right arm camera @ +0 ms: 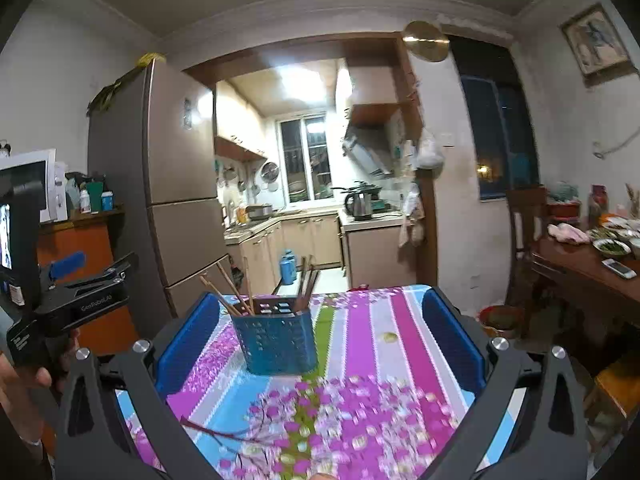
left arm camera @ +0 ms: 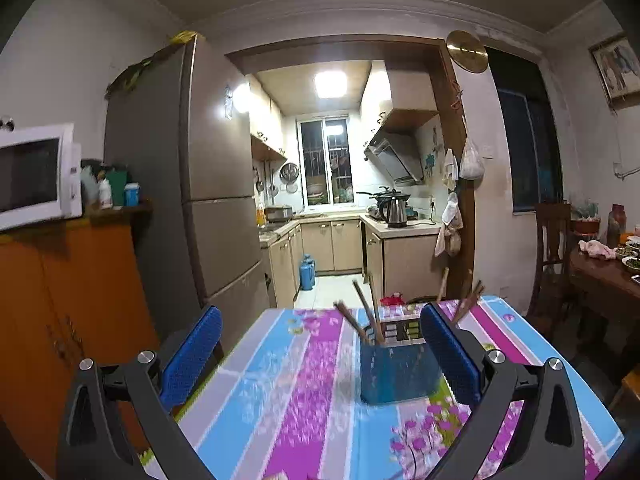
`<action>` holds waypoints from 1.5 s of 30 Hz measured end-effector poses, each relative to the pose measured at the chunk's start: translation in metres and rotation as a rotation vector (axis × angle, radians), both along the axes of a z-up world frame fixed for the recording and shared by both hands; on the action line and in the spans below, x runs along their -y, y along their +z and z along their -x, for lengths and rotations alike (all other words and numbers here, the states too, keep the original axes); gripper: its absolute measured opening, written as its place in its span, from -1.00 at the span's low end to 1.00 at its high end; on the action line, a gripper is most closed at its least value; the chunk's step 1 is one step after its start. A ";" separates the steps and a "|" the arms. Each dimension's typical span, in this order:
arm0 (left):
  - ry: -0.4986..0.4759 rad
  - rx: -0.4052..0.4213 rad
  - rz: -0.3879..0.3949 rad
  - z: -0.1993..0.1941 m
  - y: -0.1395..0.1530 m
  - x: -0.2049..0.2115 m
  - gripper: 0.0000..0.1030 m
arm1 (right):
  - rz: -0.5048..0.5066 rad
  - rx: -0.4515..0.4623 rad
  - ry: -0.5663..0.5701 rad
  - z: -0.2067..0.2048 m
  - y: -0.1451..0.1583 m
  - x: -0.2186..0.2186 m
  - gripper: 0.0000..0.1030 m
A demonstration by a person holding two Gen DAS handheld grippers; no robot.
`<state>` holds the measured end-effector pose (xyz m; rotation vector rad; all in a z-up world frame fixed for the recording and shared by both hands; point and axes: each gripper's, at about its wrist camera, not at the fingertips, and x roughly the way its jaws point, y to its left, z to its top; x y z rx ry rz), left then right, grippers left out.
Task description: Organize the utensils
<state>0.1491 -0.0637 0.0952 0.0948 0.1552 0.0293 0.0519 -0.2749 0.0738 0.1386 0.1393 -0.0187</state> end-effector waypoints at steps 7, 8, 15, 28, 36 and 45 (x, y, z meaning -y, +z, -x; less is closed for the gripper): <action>0.027 0.002 -0.040 0.019 -0.013 0.007 0.93 | 0.031 0.012 -0.070 0.029 -0.005 -0.006 0.90; 0.029 0.005 -0.046 0.020 -0.015 0.007 0.93 | 0.044 0.013 -0.069 0.030 -0.006 -0.008 0.90; 0.058 -0.009 -0.049 0.017 -0.019 0.010 0.93 | 0.072 -0.004 -0.058 0.027 -0.013 -0.015 0.90; 0.075 -0.032 -0.049 0.008 -0.024 0.008 0.93 | 0.076 -0.026 -0.044 0.018 -0.016 -0.019 0.90; 0.083 -0.039 -0.056 0.003 -0.025 0.008 0.93 | 0.080 -0.035 -0.044 0.015 -0.017 -0.021 0.90; 0.085 -0.038 -0.073 0.004 -0.028 0.008 0.93 | 0.080 -0.033 -0.042 0.016 -0.015 -0.021 0.90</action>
